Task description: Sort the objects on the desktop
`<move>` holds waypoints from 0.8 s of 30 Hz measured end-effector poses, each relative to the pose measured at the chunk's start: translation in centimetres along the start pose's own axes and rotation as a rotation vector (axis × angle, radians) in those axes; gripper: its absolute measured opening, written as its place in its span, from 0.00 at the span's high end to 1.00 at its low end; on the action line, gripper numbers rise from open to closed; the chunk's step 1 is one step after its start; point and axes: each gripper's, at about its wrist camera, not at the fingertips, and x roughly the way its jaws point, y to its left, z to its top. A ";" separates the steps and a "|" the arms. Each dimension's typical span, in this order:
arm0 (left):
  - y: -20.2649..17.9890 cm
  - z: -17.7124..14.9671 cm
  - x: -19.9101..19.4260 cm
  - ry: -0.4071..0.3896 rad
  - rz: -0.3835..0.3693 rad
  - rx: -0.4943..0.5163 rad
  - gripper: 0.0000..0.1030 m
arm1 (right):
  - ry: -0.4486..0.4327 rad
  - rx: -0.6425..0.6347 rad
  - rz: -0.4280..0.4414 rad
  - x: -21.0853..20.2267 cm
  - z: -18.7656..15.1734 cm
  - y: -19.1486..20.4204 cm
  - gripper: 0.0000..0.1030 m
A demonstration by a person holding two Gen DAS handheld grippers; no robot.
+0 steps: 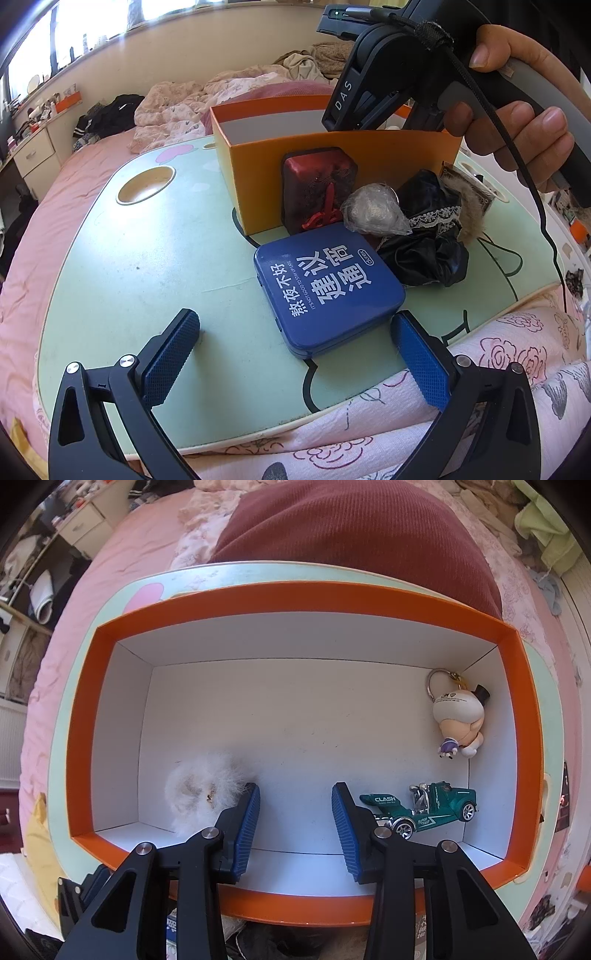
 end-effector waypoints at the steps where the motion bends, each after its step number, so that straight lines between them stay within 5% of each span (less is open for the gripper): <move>1: 0.0 0.0 0.0 0.000 0.000 0.000 0.00 | -0.003 0.003 0.014 0.0 -0.1 -0.2 0.61; 3: 0.0 0.0 0.0 0.000 -0.001 0.000 0.00 | -0.036 0.026 0.072 -0.9 -0.2 -0.1 0.61; 6: 0.1 0.0 0.0 -0.001 -0.001 0.001 0.00 | -0.080 0.084 0.145 -2.3 -0.1 -1.0 0.32; 10: 0.0 0.0 0.0 0.000 -0.001 0.001 0.00 | -0.072 0.032 0.197 -2.9 -0.4 0.9 0.31; 13: 0.0 0.0 0.0 0.000 -0.001 0.000 0.00 | 0.018 0.013 0.135 -1.1 -0.5 1.8 0.31; 15: 0.0 0.0 -0.1 0.000 -0.001 0.000 0.00 | 0.057 0.020 0.179 -0.1 -0.5 1.9 0.31; 17: 0.1 0.0 0.0 0.000 0.000 0.001 0.00 | 0.059 0.025 0.137 -0.2 -0.6 1.8 0.55; 18: 0.1 0.0 0.0 0.000 -0.001 0.001 0.00 | 0.053 0.029 0.079 -0.3 -0.8 1.7 0.76; 24: 0.2 0.0 0.1 0.000 -0.001 0.000 0.00 | 0.042 0.032 0.063 -0.8 -1.7 0.4 0.94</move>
